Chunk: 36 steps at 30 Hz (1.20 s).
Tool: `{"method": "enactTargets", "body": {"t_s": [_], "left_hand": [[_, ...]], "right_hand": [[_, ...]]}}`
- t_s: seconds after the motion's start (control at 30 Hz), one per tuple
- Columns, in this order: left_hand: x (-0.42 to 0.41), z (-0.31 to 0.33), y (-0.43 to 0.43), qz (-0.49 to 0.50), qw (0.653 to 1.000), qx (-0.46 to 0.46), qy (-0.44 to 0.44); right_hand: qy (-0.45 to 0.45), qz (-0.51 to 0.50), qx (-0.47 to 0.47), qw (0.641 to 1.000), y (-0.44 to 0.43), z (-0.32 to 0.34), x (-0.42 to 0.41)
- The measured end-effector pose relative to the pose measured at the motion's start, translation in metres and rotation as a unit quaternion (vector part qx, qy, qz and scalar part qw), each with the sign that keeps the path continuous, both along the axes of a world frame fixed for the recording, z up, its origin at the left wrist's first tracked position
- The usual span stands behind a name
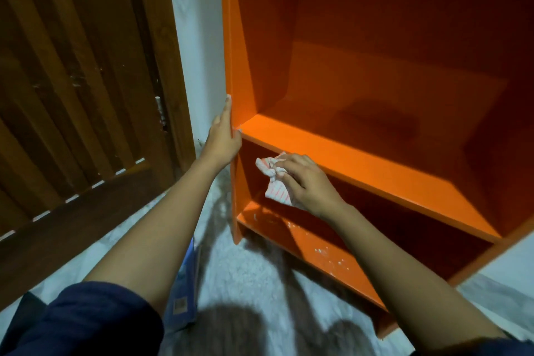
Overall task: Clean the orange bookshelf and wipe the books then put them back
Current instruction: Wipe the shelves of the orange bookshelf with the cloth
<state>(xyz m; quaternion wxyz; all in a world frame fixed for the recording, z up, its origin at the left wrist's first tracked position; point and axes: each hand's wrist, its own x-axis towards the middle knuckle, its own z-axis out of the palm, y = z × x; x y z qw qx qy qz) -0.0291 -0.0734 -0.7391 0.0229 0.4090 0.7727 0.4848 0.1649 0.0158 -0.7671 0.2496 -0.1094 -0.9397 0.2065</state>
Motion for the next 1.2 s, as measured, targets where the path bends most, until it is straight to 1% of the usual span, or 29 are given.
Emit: {"method": "enactTargets", "body": {"t_s": [0.07,0.13,0.2,0.27,0.33,0.4,0.43,0.5,0.53,0.57,0.6,0.7,0.87,1.03,1.2], "left_hand": [[0.003,-0.023,0.001,0.011,1.0,-0.006,-0.009],[0.002,-0.053,0.001,0.004,1.0,-0.007,-0.018],[-0.001,-0.086,0.002,-0.007,1.0,-0.008,-0.007],[-0.005,-0.118,0.003,-0.012,1.0,0.0,0.003],[-0.008,-0.145,0.005,-0.007,1.0,0.012,-0.012],[-0.011,-0.165,0.008,0.002,0.999,0.023,-0.033],[-0.012,-0.172,0.011,0.006,0.999,0.029,-0.036],[-0.014,-0.184,0.016,0.013,0.998,0.046,-0.037],[-0.013,-0.188,0.019,0.02,0.998,0.054,-0.038],[-0.013,-0.192,0.022,0.031,0.997,0.06,-0.034],[-0.011,-0.196,0.025,0.043,0.997,0.063,-0.027],[-0.008,-0.205,0.032,0.082,0.995,0.062,-0.003],[-0.007,-0.211,0.037,0.13,0.991,0.042,0.008],[-0.009,-0.21,0.036,0.135,0.99,0.022,0.017],[-0.011,-0.209,0.032,0.109,0.994,0.025,0.015]], "right_hand": [[0.013,-0.034,-0.029,0.999,-0.003,-0.036,0.007],[0.007,-0.079,-0.061,0.995,0.001,-0.081,0.015],[0.014,-0.133,-0.08,0.988,0.011,-0.122,0.027],[0.019,-0.21,-0.106,0.972,0.024,-0.162,0.048],[0.008,-0.299,-0.122,0.946,0.04,-0.198,0.074],[-0.024,-0.403,-0.119,0.907,0.057,-0.225,0.1],[-0.042,-0.464,-0.117,0.877,0.063,-0.234,0.113],[-0.062,-0.582,-0.152,0.796,0.066,-0.247,0.134],[-0.071,-0.623,-0.171,0.76,0.065,-0.251,0.14],[-0.077,-0.646,-0.171,0.74,0.061,-0.254,0.143],[-0.077,-0.653,-0.151,0.738,0.058,-0.259,0.142],[-0.088,-0.634,-0.097,0.763,0.055,-0.272,0.124],[-0.063,-0.564,-0.036,0.822,0.052,-0.283,0.08],[-0.052,-0.508,-0.028,0.859,0.047,-0.288,0.046],[-0.048,-0.447,-0.054,0.892,0.038,-0.286,0.008]]}}
